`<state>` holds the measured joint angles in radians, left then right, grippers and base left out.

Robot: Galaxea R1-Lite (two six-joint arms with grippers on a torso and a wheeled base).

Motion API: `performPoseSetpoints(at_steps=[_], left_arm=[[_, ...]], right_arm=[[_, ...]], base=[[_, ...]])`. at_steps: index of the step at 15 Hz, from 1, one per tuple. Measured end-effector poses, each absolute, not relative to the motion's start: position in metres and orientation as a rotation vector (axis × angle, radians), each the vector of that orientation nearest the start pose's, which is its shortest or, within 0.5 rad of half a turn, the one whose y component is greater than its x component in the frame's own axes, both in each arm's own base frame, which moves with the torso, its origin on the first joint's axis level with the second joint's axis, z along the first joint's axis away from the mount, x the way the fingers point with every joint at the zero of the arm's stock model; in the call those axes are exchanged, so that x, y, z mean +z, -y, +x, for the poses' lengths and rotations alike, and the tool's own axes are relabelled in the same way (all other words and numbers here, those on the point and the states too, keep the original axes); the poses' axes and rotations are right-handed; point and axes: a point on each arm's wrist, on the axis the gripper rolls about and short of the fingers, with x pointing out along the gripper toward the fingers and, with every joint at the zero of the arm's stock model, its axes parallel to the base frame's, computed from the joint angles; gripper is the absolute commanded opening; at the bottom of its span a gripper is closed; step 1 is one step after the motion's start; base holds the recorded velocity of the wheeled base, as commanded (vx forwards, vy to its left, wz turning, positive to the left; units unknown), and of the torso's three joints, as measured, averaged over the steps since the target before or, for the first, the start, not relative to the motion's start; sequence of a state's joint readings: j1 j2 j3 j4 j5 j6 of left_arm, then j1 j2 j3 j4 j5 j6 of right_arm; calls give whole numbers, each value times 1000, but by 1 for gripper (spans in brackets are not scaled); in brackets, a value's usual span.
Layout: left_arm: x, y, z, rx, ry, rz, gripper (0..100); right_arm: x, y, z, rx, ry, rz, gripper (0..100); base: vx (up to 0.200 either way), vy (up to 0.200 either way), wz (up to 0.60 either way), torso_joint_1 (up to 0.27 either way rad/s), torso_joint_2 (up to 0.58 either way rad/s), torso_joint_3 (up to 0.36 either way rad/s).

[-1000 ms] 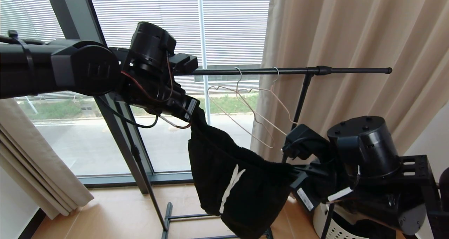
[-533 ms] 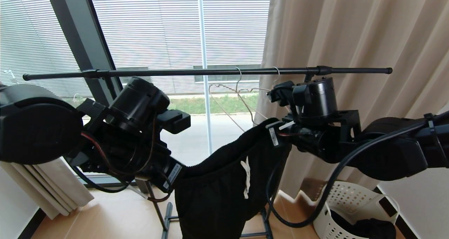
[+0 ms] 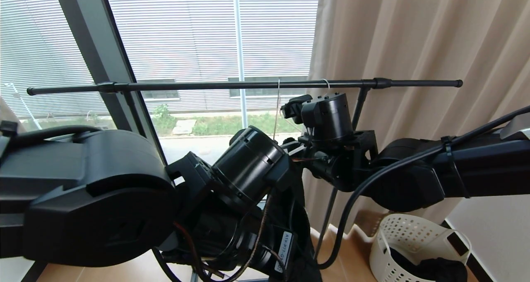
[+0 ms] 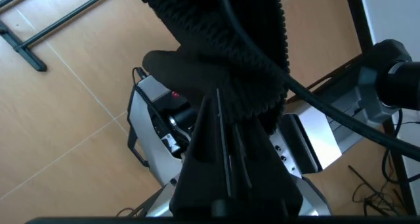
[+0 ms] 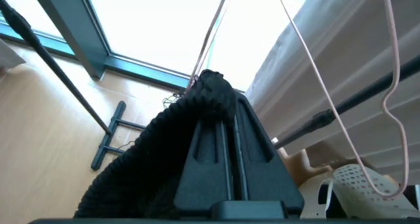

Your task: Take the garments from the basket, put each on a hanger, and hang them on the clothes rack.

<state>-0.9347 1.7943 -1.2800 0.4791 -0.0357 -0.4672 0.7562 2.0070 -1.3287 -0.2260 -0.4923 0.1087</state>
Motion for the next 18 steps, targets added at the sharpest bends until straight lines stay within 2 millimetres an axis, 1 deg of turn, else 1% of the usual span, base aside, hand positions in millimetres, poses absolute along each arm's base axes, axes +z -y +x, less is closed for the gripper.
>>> performPoseSetpoints(at_steps=[2,4,5,7,9,11,12,15,18], left_arm=[[187,248,186,-634,-1095,42,0],[186,235,192,-598,-1098,31,0],[187,226,198,-569,-1093,22,0],[187,208,216,-499,-1060,7,0],[186,196,240,-465,-967,0,0],[183,192,261,-462,-877,27,0],[179,193,267,-459,-862,37,0],[171,197,280,-424,-832,66,0],[172,202,287,-425,-814,74,0]], right_arm=[[178,-252,298,215,-394,-142,0],[183,-230,297,193,-403,-120,0],[185,-218,294,187,-410,-109,0],[188,-200,282,179,-433,-119,0],[185,-183,265,172,-492,-187,0],[184,-167,251,144,-571,-267,0],[187,-161,249,113,-575,-278,0],[192,-150,248,35,-562,-315,0],[191,-146,251,22,-566,-326,0]], base=[[0,0,0,0,0,0],[0,0,0,0,0,0],[0,0,0,0,0,0],[0,0,0,0,0,0],[0,0,0,0,0,0],[0,0,0,0,0,0],[0,0,0,0,0,0],[0,0,0,0,0,0],[0,0,0,0,0,0]])
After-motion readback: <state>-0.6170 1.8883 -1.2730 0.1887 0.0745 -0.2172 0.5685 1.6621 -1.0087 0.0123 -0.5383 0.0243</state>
